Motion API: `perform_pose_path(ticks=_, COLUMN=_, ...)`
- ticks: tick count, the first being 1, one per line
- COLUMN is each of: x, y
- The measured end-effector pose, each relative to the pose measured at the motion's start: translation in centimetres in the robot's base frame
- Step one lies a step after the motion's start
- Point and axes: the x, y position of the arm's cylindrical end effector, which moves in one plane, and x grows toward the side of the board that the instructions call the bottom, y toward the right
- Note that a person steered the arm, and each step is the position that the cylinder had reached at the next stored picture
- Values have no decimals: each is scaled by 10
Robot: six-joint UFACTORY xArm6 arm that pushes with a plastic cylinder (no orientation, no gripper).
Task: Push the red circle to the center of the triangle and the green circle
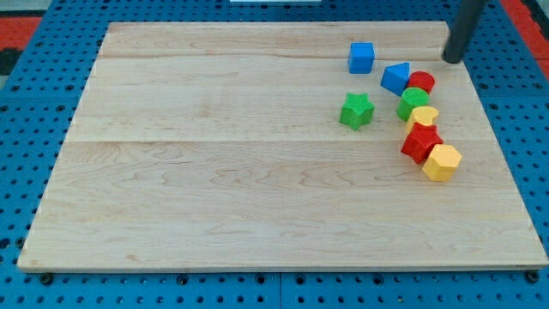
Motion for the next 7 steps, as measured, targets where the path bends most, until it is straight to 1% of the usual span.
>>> perform_pose_path(ticks=1, x=24, y=20)
perform_pose_path(ticks=2, x=49, y=4)
perform_pose_path(ticks=3, x=59, y=-17)
perform_pose_path(ticks=7, x=60, y=-70)
